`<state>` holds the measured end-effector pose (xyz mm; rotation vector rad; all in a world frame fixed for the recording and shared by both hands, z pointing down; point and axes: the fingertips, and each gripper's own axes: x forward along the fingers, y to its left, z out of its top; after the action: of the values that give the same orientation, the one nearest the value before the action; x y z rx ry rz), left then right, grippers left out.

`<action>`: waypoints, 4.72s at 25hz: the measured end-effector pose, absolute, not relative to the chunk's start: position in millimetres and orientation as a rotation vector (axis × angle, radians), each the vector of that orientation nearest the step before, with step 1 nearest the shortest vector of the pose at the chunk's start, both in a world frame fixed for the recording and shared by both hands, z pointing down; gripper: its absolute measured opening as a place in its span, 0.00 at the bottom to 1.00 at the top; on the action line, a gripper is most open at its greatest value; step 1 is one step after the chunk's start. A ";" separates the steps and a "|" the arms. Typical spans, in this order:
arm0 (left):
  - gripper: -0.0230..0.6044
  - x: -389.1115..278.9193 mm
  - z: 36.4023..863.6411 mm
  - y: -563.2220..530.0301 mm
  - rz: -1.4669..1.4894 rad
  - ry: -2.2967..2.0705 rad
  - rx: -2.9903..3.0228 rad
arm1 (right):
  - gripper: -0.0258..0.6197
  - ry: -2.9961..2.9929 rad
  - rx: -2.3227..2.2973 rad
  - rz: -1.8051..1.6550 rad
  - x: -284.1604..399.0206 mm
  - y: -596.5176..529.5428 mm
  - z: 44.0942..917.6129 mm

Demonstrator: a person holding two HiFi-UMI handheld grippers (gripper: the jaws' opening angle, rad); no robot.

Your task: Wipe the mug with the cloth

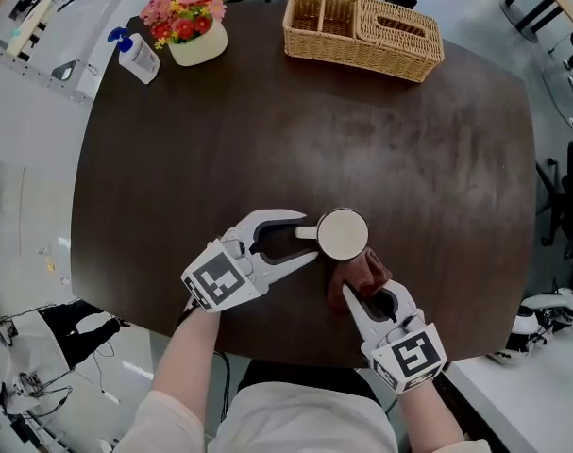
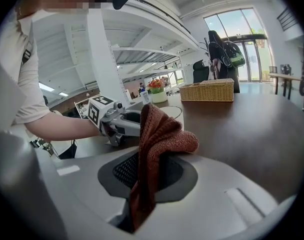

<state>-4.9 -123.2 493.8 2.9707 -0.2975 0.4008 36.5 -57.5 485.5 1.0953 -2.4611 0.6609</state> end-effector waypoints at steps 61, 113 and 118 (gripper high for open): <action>0.16 -23.8 500.0 -123.0 0.556 -0.226 2.952 | 0.16 -2.265 0.690 0.350 42.9 -112.5 522.0; 0.17 -28.8 498.7 -144.7 0.594 0.063 2.903 | 0.16 -2.225 -0.216 -0.133 43.9 -114.3 527.5; 0.17 -29.6 498.5 -142.5 0.583 -0.045 2.900 | 0.16 -2.278 -0.156 -0.035 36.0 -89.0 527.3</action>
<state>-29.6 -142.5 498.5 2.9000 -0.0447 0.5825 36.0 -89.0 527.3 -0.1559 -2.2782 -0.0354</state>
